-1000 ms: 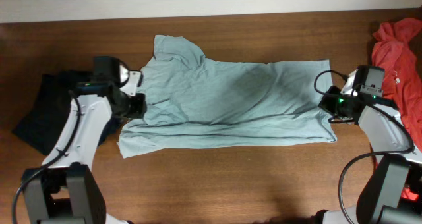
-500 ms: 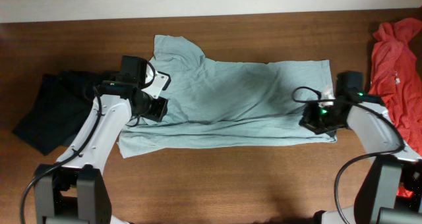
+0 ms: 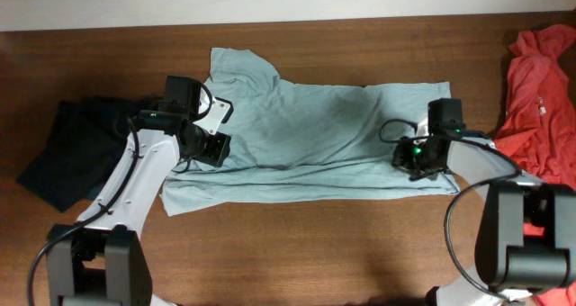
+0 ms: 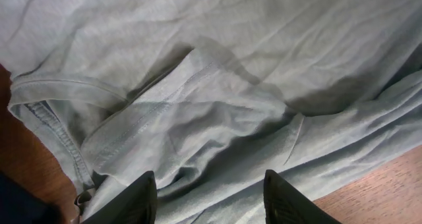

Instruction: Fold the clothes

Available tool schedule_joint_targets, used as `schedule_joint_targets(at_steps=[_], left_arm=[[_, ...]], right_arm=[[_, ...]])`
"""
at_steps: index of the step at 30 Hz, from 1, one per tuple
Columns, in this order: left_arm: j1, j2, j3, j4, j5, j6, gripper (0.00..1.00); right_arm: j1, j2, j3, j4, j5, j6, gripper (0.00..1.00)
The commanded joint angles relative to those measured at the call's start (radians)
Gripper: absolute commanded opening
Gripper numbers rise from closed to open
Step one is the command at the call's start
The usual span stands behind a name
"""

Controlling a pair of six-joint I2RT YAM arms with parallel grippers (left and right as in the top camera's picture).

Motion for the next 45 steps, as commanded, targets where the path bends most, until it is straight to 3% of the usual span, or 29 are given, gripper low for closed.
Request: schedule_joint_targets(at_steps=[1,6,13,18,23,26,34,36,45], left_arm=[[0.002,-0.016,0.014,0.002,0.0,0.012,0.52],[0.001,-0.016,0.014,-0.005,0.0,0.012,0.59],[0.0,-0.011,-0.015,-0.009,0.012,0.014,0.67],[0.0,0.023,-0.049,0.019,0.03,0.021,0.67],[0.0,0.094,-0.059,0.053,-0.063,0.031,0.66],[0.0,0.13,-0.059,0.06,-0.09,0.031,0.59],[0.0,0.154,-0.052,0.111,-0.263,-0.042,0.57],[0.0,0.145,-0.039,0.098,-0.267,-0.057,0.51],[0.002,0.087,-0.016,0.094,-0.263,-0.077,0.64]], right_arm=[[0.0,0.006,-0.001,0.084,0.017,0.023,0.07],[-0.024,0.005,0.008,0.162,0.011,0.074,0.07],[-0.064,-0.069,0.058,0.004,-0.033,0.027,0.07],[-0.066,-0.203,0.067,-0.17,-0.068,-0.04,0.1],[-0.066,-0.274,0.067,-0.273,-0.074,-0.063,0.11],[-0.066,-0.282,0.067,-0.307,-0.074,-0.069,0.11],[-0.066,-0.282,0.067,-0.326,-0.074,-0.07,0.11],[-0.066,-0.282,0.067,-0.325,-0.074,-0.07,0.11],[-0.066,-0.282,0.067,-0.325,-0.074,-0.07,0.11]])
